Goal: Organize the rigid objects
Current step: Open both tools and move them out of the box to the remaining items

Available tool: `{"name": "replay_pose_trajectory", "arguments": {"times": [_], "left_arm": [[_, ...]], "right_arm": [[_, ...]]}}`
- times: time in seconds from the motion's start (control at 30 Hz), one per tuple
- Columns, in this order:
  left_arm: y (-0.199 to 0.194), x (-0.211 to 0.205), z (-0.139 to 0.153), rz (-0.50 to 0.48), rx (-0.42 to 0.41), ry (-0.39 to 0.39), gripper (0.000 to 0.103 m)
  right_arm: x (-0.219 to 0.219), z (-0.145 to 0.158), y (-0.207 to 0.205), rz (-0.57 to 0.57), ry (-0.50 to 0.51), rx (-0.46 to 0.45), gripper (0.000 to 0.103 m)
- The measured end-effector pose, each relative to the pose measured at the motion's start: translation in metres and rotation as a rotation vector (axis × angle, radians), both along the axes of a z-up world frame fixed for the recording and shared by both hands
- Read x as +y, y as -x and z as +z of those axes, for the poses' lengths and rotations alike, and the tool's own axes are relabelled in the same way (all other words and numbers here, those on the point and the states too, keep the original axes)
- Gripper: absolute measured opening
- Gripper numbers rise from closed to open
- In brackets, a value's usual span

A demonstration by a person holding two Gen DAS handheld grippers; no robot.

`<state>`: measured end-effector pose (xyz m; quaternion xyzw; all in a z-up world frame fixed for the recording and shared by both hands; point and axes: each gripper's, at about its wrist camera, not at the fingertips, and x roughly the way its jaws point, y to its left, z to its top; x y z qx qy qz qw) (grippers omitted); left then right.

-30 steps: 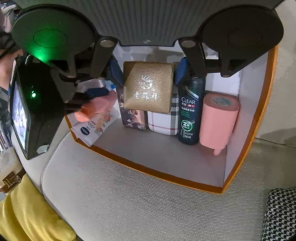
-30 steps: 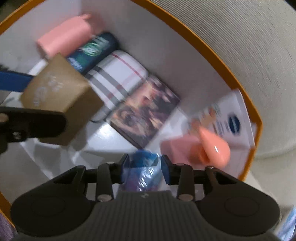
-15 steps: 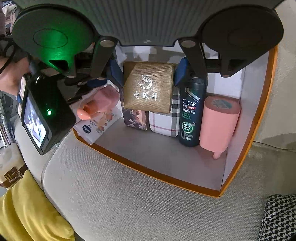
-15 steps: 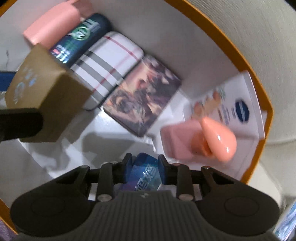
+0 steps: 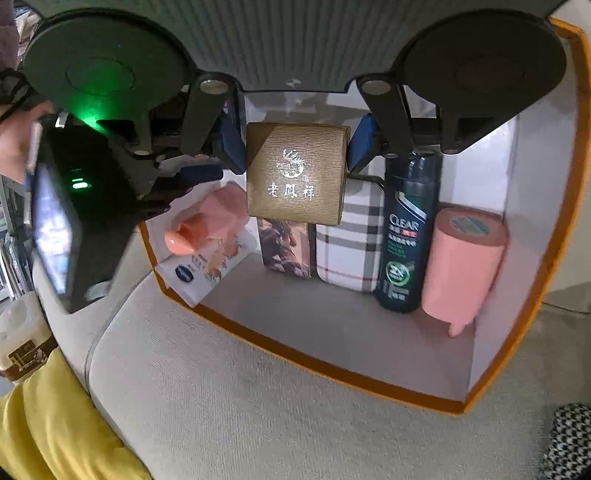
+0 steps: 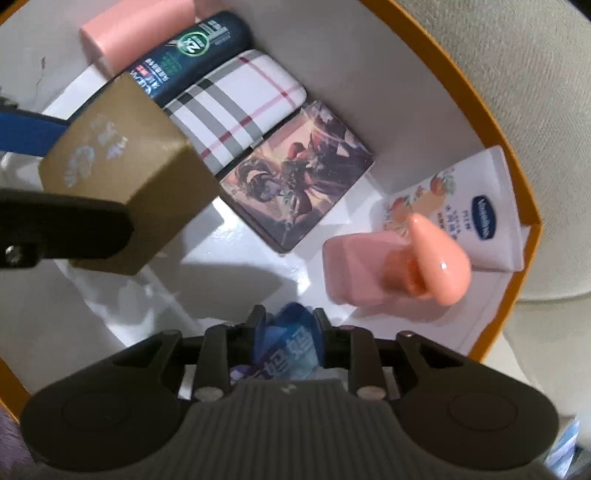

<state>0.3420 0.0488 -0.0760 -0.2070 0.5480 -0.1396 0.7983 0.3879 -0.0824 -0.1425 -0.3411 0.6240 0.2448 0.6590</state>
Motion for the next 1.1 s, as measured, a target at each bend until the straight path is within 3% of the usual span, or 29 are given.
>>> {"name": "replay_pose_trajectory", "arguments": {"times": [0.13,0.3,0.43,0.63,0.83,0.9,0.97,1.1], "left_arm": [[-0.005,-0.015,-0.005,-0.017,0.024,-0.024,0.069],[-0.012,-0.039,-0.011,-0.029,0.064,-0.036,0.069],[-0.019,-0.057,-0.016,-0.034,0.085,-0.088,0.069],[-0.023,-0.08,-0.017,-0.059,0.095,-0.168,0.069],[-0.02,-0.072,-0.014,-0.004,0.101,-0.108,0.072],[-0.016,-0.069,-0.008,0.002,0.092,-0.108,0.067],[-0.008,-0.066,0.001,-0.006,0.061,-0.119,0.061],[0.022,-0.065,0.035,-0.031,-0.073,-0.131,0.06]], "right_arm": [[-0.022,0.03,0.007,-0.022,-0.131,-0.083,0.026],[-0.05,0.077,0.015,-0.016,-0.227,-0.279,0.034],[-0.07,0.1,0.013,-0.118,-0.307,-0.378,0.041],[-0.094,0.112,0.025,-0.23,-0.355,-0.398,0.047],[-0.113,0.109,0.039,-0.334,-0.429,-0.384,0.051],[-0.121,0.11,0.046,-0.371,-0.447,-0.383,0.051],[-0.129,0.112,0.055,-0.407,-0.473,-0.385,0.052],[-0.146,0.119,0.078,-0.475,-0.536,-0.389,0.057]]}}
